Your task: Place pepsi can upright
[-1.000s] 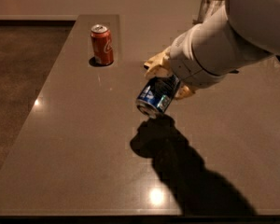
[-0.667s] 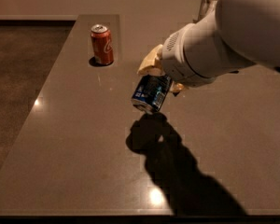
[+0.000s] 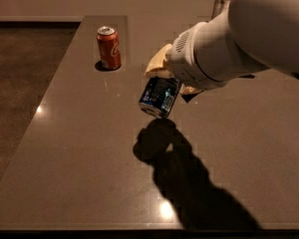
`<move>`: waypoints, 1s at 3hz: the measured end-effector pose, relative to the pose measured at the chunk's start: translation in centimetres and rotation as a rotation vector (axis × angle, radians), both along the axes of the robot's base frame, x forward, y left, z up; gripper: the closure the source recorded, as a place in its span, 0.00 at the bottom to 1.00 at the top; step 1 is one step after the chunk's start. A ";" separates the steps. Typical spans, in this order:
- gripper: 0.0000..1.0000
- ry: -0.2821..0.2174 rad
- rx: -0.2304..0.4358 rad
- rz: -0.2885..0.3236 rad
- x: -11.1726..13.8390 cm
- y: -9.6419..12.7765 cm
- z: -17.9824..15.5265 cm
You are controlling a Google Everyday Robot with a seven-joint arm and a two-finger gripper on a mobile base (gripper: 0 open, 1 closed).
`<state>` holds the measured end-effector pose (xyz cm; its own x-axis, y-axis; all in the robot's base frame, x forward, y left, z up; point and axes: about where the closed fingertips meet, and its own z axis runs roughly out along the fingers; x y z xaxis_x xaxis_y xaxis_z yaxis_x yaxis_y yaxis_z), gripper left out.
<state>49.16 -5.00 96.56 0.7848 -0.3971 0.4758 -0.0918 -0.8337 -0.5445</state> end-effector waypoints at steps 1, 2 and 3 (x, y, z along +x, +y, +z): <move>1.00 -0.035 -0.025 0.030 0.6 0.1 0.6; 1.00 -0.095 -0.062 0.119 1.6 0.6 0.9; 1.00 -0.173 -0.099 0.214 2.2 1.0 0.1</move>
Offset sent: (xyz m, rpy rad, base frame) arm 0.0317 0.0079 0.0017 -0.2008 -0.2124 0.3347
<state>51.34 -3.96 96.65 0.7498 -0.1762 0.6377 0.1790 -0.8739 -0.4519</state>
